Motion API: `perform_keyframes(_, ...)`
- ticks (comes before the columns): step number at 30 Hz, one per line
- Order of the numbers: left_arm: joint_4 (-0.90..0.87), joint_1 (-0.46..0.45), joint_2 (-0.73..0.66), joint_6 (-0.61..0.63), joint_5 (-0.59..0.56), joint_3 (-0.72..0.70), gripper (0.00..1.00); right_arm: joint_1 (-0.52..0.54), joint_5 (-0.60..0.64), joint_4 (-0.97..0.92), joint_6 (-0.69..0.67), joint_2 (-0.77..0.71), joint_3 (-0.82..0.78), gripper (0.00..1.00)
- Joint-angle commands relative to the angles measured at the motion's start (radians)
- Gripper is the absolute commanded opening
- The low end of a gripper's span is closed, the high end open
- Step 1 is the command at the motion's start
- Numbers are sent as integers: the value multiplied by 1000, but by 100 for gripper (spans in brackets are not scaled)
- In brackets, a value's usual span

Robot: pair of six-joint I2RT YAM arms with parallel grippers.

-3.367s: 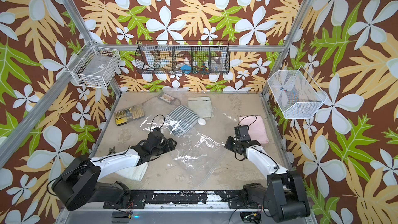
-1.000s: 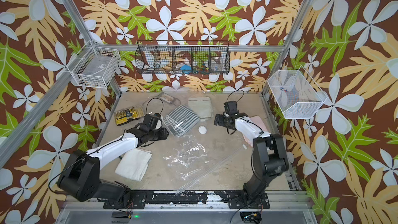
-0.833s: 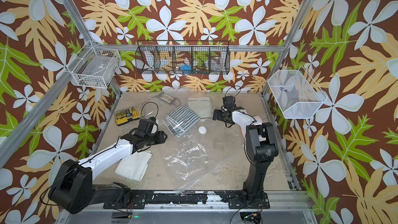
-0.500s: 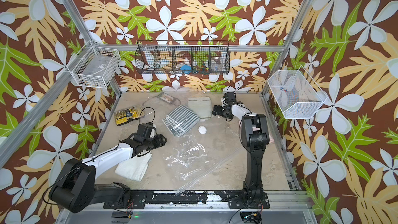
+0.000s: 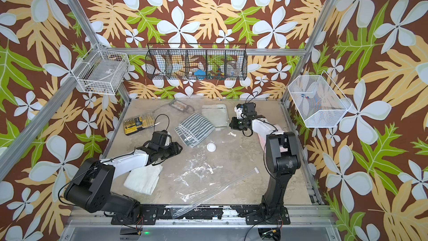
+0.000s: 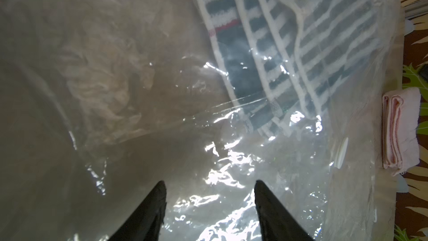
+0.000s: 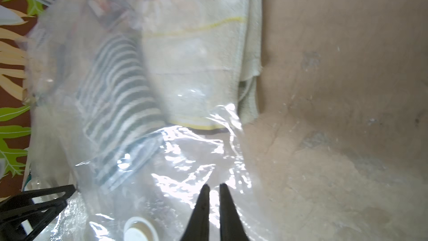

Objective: Place the folded towel into the vacuum bag
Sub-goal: Adjust the vacuum bag at the center of the board.

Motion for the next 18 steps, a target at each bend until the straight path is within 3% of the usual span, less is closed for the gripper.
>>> perform_keyframes(1, 24, 2, 7, -6, 15, 12, 62, 36, 57, 45, 14, -89, -40, 1)
perform_keyframes(5, 10, 2, 0, 3, -4, 17, 62, 29, 139, 67, 44, -170, -102, 1)
perform_keyframes(7, -3, 2, -9, 4, -12, 20, 62, -6, 160, 47, 41, -144, -91, 23)
perform_keyframes(10, -22, 2, -39, 4, -37, 17, 63, -54, 62, -36, 19, -37, -24, 58)
perform_keyframes(14, -33, 2, -49, 11, -65, 16, 63, -55, -31, -27, -12, 42, -24, 74)
perform_keyframes(18, -11, 2, -25, -3, -34, 5, 62, -57, -26, -65, -62, 115, 33, 80)
